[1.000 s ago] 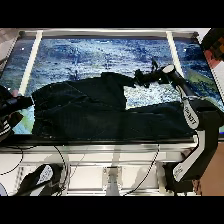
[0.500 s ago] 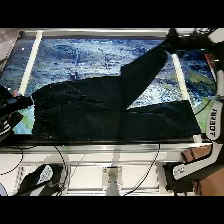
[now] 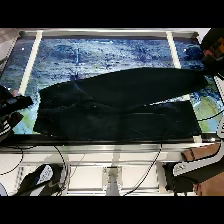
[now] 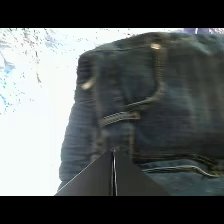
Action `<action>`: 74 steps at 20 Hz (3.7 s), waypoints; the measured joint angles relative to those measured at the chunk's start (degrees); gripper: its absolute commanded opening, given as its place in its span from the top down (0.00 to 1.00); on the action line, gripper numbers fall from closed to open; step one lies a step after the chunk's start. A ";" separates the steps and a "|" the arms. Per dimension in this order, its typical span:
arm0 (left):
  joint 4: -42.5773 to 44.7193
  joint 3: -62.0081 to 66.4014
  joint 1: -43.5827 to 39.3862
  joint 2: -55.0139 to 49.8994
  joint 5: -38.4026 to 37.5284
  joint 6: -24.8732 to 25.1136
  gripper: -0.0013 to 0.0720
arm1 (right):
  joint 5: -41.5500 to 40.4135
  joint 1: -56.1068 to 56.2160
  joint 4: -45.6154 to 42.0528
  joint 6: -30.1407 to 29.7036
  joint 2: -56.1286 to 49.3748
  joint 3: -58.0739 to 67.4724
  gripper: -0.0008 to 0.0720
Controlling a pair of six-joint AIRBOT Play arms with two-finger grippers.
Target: Fold the clothes and pants, and hang the long-sleeved shirts on hangers.
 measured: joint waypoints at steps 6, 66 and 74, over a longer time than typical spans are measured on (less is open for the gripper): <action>0.02 0.00 0.00 0.00 -0.37 -1.16 0.94 | -15.32 -1.27 12.00 -1.31 -2.23 -0.35 0.97; -2.86 -24.50 19.89 9.29 -18.25 -18.60 0.20 | -5.92 -5.88 48.26 -41.88 8.87 -35.34 0.25; -16.46 -24.83 19.93 -1.95 -10.54 -12.72 0.20 | -4.59 -5.73 48.92 -42.01 8.94 -35.34 0.25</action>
